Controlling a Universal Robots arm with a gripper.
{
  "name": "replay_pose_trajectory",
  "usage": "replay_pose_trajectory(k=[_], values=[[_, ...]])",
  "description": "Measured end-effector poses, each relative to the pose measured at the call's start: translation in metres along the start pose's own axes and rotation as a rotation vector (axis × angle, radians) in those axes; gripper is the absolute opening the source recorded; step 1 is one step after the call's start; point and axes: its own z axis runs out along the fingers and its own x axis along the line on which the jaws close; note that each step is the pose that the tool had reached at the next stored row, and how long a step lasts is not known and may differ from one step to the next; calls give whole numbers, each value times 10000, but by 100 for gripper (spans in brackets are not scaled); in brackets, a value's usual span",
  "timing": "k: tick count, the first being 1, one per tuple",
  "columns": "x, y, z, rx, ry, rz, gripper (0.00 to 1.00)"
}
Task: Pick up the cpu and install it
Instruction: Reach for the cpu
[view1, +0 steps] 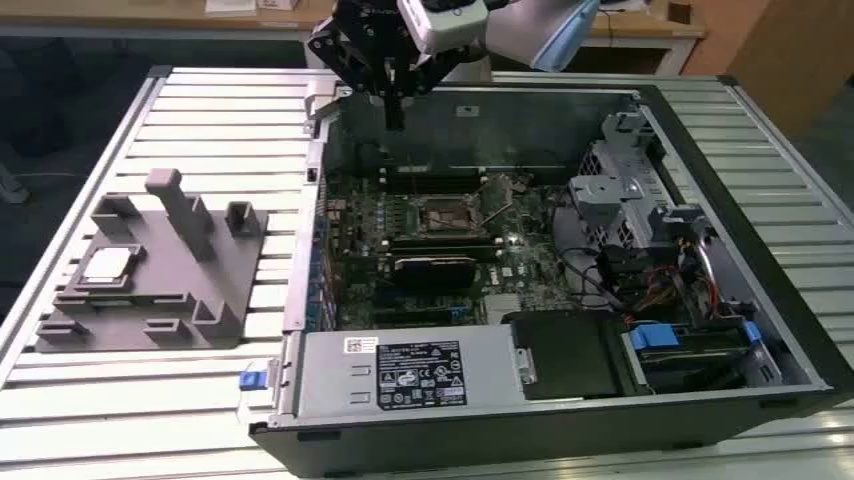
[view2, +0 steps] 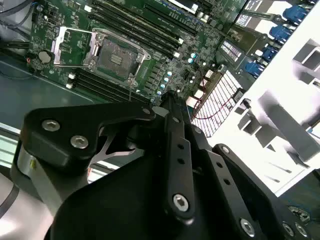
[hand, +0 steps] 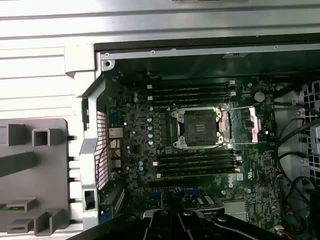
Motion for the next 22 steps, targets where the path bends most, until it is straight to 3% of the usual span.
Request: replay_pose_trajectory(k=[11,22], values=[[25,-2,0,1,0,0,11],[95,-7,-2,1,-1,0,11]])
